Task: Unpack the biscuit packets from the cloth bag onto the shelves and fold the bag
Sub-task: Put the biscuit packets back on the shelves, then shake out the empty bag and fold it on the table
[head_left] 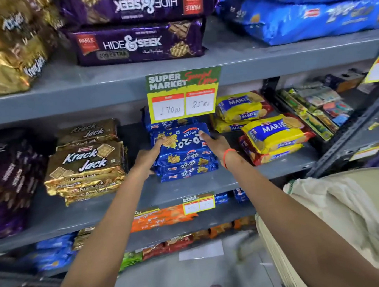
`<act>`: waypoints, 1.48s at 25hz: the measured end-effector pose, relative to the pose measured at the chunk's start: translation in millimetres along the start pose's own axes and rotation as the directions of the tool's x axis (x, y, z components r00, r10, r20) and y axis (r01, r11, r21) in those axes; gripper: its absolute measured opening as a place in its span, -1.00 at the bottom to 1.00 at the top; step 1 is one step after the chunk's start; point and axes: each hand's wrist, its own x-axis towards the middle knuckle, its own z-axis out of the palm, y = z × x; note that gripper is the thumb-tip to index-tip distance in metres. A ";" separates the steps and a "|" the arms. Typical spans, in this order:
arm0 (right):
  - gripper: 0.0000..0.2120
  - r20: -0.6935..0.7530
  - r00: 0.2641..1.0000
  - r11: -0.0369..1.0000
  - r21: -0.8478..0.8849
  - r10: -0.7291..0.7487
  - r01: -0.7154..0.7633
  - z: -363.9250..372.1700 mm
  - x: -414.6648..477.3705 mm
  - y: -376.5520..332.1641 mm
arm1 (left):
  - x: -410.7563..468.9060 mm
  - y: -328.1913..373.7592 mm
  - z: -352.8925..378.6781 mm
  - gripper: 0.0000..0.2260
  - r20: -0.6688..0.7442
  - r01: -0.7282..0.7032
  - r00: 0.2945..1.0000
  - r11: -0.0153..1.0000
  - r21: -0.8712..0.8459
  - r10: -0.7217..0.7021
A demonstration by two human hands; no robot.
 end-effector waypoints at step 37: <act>-0.56 -0.465 0.820 0.833 -0.260 0.334 -0.487 -340.4 -199.8 211.4 | -138.5 -78.7 371.7 -0.74 0.638 -0.675 0.713 0.528 0.515 0.289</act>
